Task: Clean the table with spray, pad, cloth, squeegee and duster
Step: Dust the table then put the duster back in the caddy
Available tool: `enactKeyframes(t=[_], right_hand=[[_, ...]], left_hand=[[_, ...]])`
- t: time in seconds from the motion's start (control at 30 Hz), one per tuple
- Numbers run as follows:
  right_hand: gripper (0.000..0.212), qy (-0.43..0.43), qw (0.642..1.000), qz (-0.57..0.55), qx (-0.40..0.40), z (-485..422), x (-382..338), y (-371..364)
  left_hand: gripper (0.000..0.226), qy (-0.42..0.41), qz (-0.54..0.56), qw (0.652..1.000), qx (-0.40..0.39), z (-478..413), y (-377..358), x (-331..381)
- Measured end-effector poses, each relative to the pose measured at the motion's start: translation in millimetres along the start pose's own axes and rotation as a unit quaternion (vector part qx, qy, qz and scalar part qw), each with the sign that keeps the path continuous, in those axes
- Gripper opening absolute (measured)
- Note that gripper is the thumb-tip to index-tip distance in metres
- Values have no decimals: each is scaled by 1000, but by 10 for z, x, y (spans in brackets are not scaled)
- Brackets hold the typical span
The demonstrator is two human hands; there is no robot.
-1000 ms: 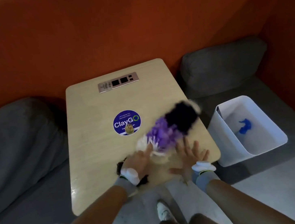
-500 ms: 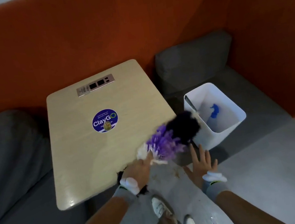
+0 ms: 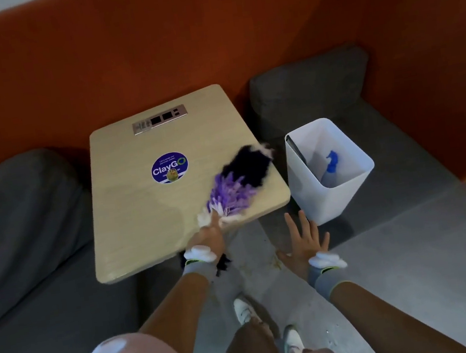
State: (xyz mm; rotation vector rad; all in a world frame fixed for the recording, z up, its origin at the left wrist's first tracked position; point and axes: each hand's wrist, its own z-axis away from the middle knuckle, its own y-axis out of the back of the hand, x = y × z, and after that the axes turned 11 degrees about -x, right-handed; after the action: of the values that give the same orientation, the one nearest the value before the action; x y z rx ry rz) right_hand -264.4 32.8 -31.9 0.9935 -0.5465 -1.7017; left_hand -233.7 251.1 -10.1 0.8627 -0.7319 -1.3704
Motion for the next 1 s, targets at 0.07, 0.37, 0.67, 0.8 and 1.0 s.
enactKeyframes(t=[0.07,0.37,0.67,0.8,1.0], right_hand=[[90,-1,1000,-11,11,2,-33,-30],[75,66,996,20,48,-136,-544,-58],[74,144,988,55,-9,-327,-1403,-333],[70,140,988,60,-13,-385,-1564,-440],[59,154,983,-3,96,-344,-1658,-400]], left_hand=[[63,32,57,998,5,165,69,202],[59,64,190,980,3,438,-595,-509],[48,370,385,845,28,1148,-689,-2357],[43,410,401,816,72,1220,-644,-2527],[54,68,201,966,147,942,-539,-1762]])
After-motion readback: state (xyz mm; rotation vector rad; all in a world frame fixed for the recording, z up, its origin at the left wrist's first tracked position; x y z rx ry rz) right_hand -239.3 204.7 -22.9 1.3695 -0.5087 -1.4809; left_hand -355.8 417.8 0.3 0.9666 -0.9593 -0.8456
